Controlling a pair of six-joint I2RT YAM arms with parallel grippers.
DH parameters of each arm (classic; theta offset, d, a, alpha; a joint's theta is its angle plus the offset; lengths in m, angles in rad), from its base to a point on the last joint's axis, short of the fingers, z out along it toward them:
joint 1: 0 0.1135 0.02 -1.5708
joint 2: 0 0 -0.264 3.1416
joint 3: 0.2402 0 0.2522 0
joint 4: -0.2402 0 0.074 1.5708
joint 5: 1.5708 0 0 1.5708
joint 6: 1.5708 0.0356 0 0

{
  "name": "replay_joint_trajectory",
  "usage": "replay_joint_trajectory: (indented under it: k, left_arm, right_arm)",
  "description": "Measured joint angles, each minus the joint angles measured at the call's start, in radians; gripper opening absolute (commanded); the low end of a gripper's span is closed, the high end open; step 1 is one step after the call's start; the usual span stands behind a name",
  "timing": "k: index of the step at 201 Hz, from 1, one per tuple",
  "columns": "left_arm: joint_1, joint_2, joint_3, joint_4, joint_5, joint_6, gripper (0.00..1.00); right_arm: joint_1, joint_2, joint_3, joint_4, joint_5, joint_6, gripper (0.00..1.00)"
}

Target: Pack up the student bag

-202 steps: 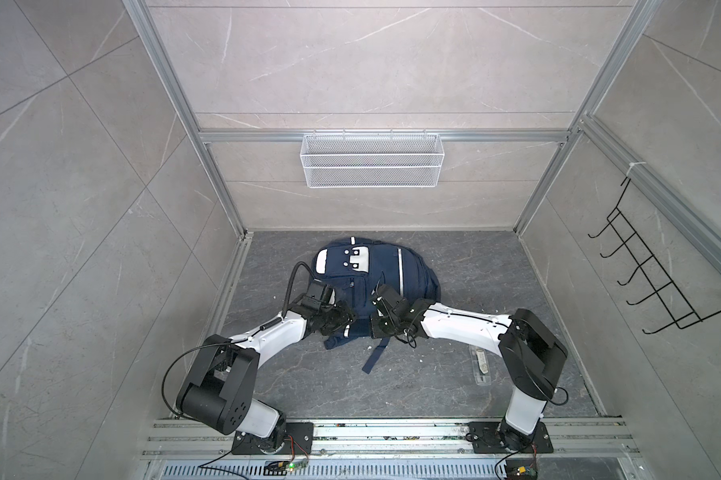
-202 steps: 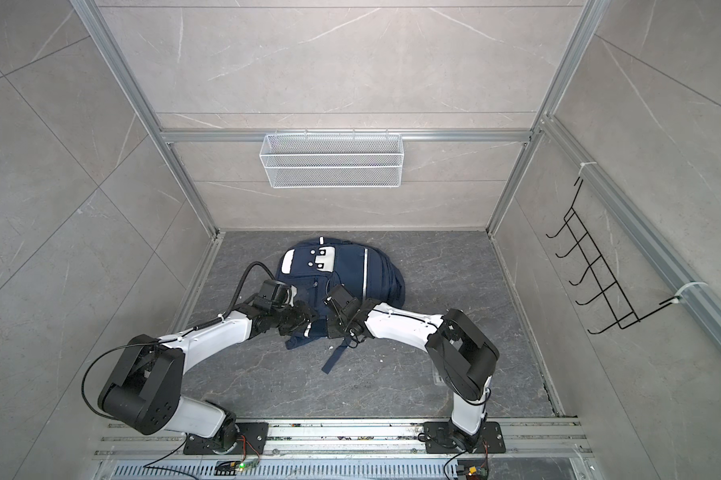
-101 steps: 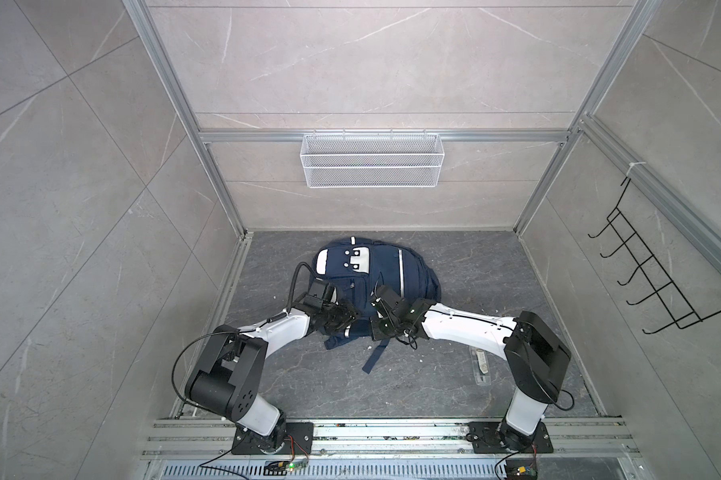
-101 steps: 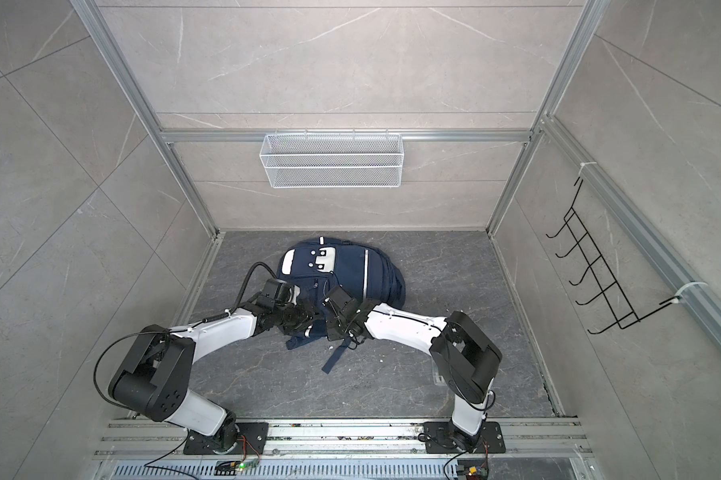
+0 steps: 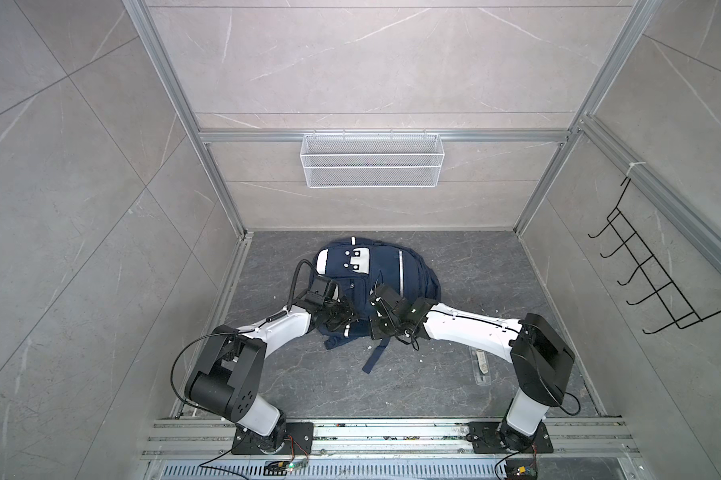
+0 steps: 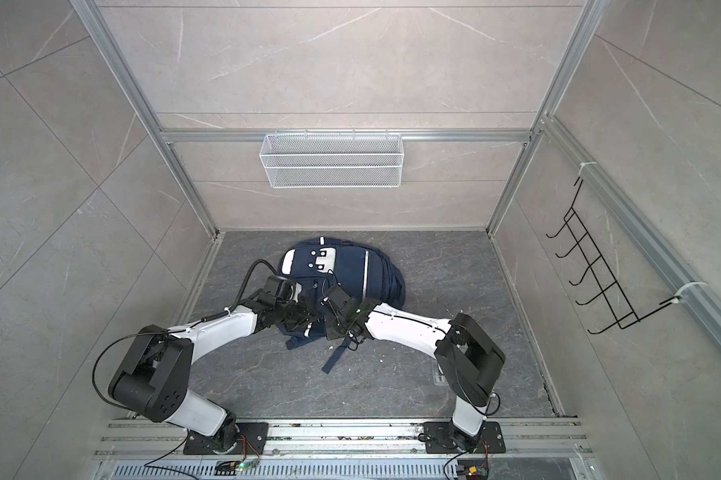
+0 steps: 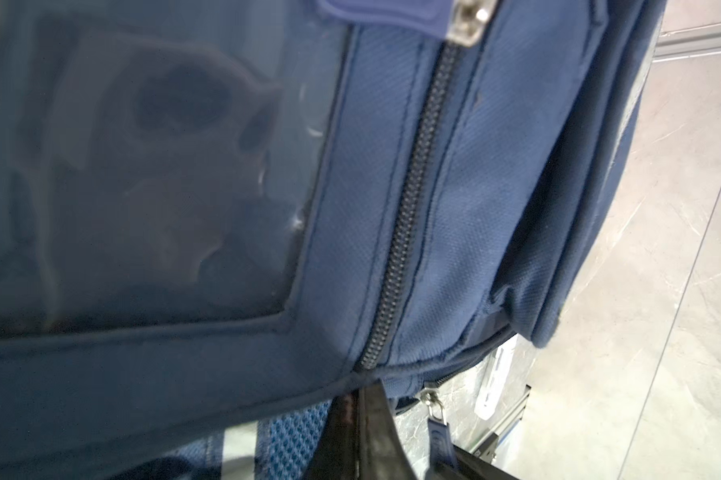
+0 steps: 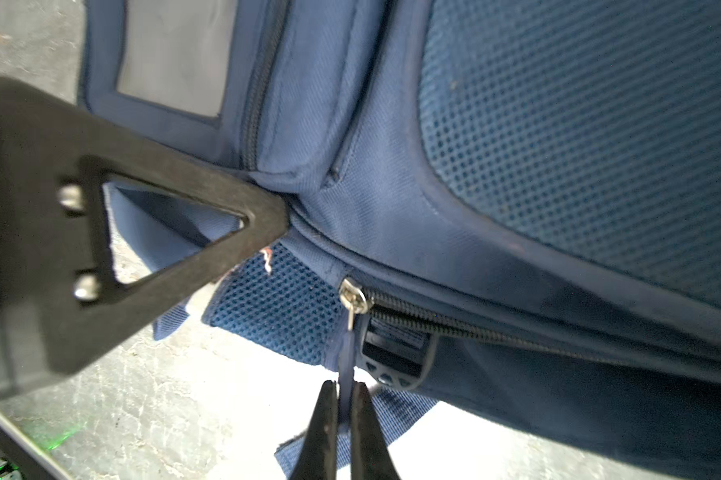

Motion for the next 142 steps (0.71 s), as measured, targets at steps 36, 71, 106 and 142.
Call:
replay_joint_trajectory:
  k: [36,71,106,142]
  left_arm:
    - [0.011,-0.023,0.005,-0.029,0.003,0.025,0.00]
    - [0.048,-0.066,0.003,-0.062,0.014,0.050,0.00]
    - [0.117,-0.122,-0.026,-0.088,0.010,0.074,0.00]
    - [0.191,-0.180,-0.059,-0.111,-0.001,0.101,0.00]
  right_arm:
    - [0.002,-0.026,0.000,-0.001,0.000,0.000,0.00]
    - [0.007,-0.051,-0.002,0.006,-0.001,0.000,0.00]
    - [0.002,-0.092,-0.055,0.016,-0.011,0.000,0.00]
    - [-0.058,-0.180,-0.142,0.002,-0.051,-0.016,0.00]
